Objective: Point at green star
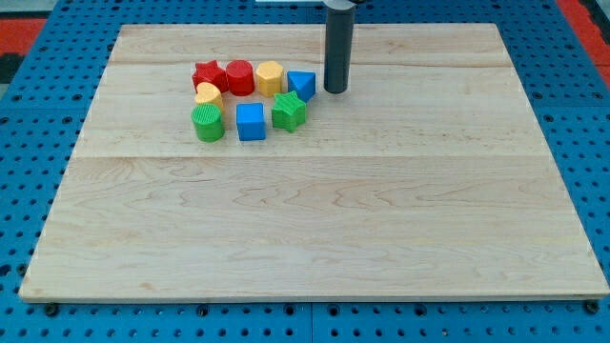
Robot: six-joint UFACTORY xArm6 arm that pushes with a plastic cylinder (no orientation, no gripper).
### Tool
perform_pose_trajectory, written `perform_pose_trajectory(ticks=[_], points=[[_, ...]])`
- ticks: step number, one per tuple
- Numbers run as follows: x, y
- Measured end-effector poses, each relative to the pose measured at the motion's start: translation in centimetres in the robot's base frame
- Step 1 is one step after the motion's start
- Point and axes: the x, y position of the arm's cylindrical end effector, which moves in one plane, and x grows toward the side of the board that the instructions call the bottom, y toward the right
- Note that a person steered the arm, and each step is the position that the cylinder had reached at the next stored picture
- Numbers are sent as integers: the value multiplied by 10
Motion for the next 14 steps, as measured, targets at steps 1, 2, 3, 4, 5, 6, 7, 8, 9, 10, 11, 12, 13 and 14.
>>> perform_pose_trajectory(ticks=[1,2,3,4,5,6,7,8,9,10,11,12,13,14], points=[[0,-30],[0,-45],[0,-44],[-2,-33],[-13,-30],[-30,30],[6,90],[46,105],[55,97],[65,79],[88,74],[109,74],[118,78],[129,62]])
